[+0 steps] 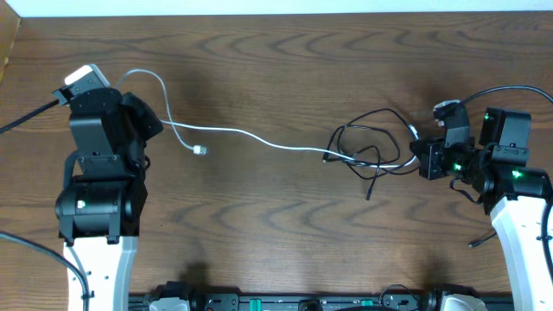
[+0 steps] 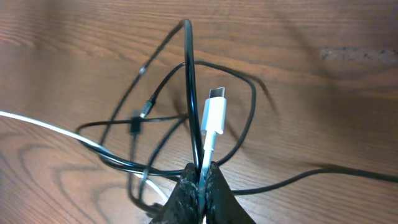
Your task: Untangle cables
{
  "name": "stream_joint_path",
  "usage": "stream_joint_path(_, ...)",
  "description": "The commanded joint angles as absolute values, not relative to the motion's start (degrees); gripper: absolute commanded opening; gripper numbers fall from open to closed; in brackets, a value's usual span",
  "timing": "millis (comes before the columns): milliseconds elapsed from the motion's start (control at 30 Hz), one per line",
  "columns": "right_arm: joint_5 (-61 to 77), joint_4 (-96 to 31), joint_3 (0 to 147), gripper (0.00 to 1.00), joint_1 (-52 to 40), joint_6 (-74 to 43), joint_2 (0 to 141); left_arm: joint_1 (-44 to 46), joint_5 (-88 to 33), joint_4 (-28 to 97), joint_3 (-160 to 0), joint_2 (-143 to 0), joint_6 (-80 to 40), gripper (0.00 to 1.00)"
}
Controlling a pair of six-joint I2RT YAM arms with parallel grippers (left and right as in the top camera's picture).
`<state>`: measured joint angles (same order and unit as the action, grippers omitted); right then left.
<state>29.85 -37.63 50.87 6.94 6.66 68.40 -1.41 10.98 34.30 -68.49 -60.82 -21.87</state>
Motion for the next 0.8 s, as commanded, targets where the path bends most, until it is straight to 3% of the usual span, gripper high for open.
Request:
stream_joint_path(0, 33.87, -37.58, 50.89, 0.01, 6.7, 6.28, 67.79, -1.52, -1.85, 34.7, -69.52, -63.05, -24.18, 0.08)
stream_joint_path(167, 38.02, -37.43, 50.89, 0.04, 5.1, 6.31, 67.79, -1.52, -20.08, 36.42, -69.45, -69.23, -24.32, 0.08)
stream_joint_path(300, 38.13, -37.28, 50.89, 0.06, 2.63, 6.31, 67.77, -0.08, -28.27, 38.79, -69.45, -75.4, -24.03, 0.17)
stream_joint_path(500, 32.95, -36.18, 50.89, 0.12, -1.17, 6.44, 67.79, 5.72, -33.74, 40.97, -69.45, -83.31, -19.35, 0.28)
stream_joint_path(667, 18.28, -38.3, 50.89, 0.25, -1.54, 0.97, 67.83, 12.95, -33.89, 41.52, -69.43, -88.25, -17.58, 0.42)
stream_joint_path(767, 12.49, -39.92, 50.89, 0.29, -1.54, -2.28, 67.88, 17.04, -33.87, 41.52, -69.45, -90.59, -17.58, 0.43)
